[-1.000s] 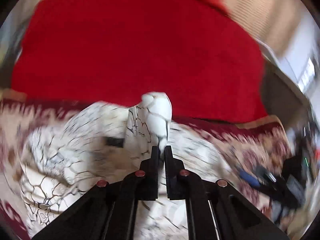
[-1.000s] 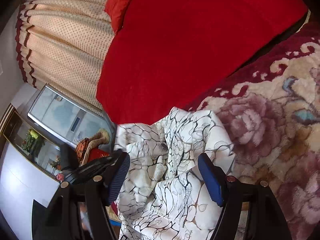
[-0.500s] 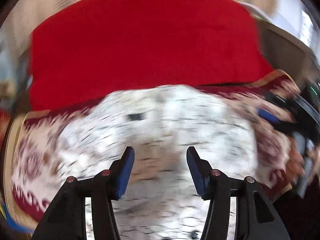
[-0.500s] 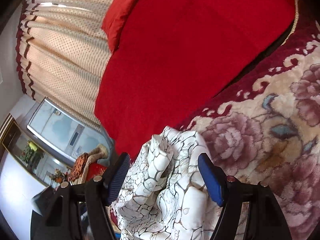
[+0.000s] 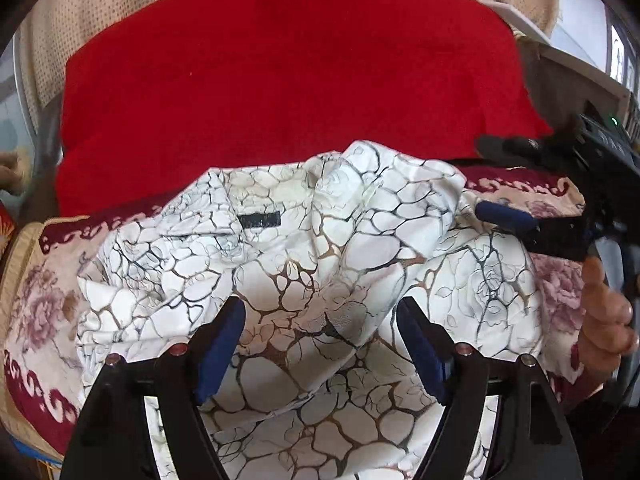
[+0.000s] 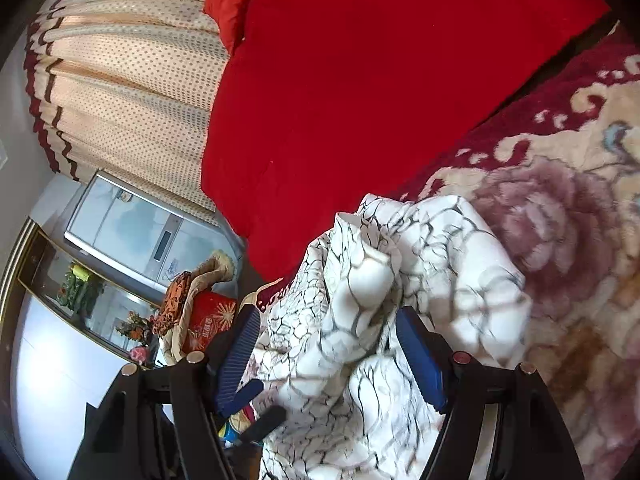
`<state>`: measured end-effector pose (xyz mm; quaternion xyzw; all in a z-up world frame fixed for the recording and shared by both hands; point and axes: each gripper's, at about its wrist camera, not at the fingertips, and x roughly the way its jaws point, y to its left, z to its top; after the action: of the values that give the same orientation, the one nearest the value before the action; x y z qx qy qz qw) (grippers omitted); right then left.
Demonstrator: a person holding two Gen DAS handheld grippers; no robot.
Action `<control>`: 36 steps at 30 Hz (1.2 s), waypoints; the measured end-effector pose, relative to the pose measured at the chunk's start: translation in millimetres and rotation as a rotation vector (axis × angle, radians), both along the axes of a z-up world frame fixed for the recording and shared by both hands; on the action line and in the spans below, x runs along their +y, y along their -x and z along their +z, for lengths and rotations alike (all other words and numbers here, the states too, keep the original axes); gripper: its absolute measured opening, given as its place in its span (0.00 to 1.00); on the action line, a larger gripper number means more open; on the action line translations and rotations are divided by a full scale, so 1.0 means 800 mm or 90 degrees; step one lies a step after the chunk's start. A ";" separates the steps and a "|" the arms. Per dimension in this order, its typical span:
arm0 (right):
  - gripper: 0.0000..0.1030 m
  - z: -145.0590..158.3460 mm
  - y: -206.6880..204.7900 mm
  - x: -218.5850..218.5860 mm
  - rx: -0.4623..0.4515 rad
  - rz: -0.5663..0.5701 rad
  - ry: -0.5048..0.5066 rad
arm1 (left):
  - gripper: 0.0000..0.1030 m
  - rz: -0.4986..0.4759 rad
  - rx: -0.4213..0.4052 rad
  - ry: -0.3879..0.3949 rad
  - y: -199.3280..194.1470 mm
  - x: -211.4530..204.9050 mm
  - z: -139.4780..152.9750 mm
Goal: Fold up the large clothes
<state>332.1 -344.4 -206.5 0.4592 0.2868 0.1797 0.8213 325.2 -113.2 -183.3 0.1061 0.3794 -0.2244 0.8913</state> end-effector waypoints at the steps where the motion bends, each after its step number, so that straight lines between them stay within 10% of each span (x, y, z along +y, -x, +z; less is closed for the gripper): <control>1: 0.72 -0.003 -0.010 0.001 0.009 0.003 -0.001 | 0.59 -0.013 0.012 0.023 0.000 0.002 -0.004; 3: 0.72 -0.011 -0.031 0.004 0.035 0.004 0.008 | 0.38 -0.036 0.036 0.042 0.003 0.004 -0.012; 7: 0.71 -0.029 -0.067 0.006 0.072 0.002 -0.006 | 0.33 -0.055 0.043 0.028 0.009 0.003 -0.028; 9: 0.25 -0.035 -0.078 0.012 0.069 0.006 -0.012 | 0.30 -0.054 0.042 0.036 0.009 0.008 -0.025; 12: 0.13 -0.028 -0.078 0.025 0.071 0.007 0.037 | 0.27 -0.048 0.038 0.053 0.010 0.017 -0.016; 20: 0.09 0.053 0.029 0.030 -0.062 -0.003 0.125 | 0.40 -0.012 -0.029 0.081 0.053 0.068 0.007; 23: 0.09 0.046 0.047 0.031 -0.019 0.002 0.176 | 0.63 0.046 -0.052 0.099 0.054 0.102 0.015; 26: 0.13 0.018 0.053 0.037 0.080 0.029 0.272 | 0.67 0.102 -0.036 0.155 0.039 0.135 0.025; 29: 0.13 -0.012 0.063 0.023 0.146 0.060 0.236 | 0.68 0.165 -0.031 0.182 0.017 0.153 0.029; 36: 0.21 0.031 0.097 -0.028 0.075 -0.058 0.212 | 0.69 0.292 0.051 0.103 -0.042 0.157 -0.041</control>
<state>254.3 -366.7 -181.6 0.3391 0.3389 0.0654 0.8751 359.1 12.5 -216.4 -0.0634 0.4097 -0.0497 0.9086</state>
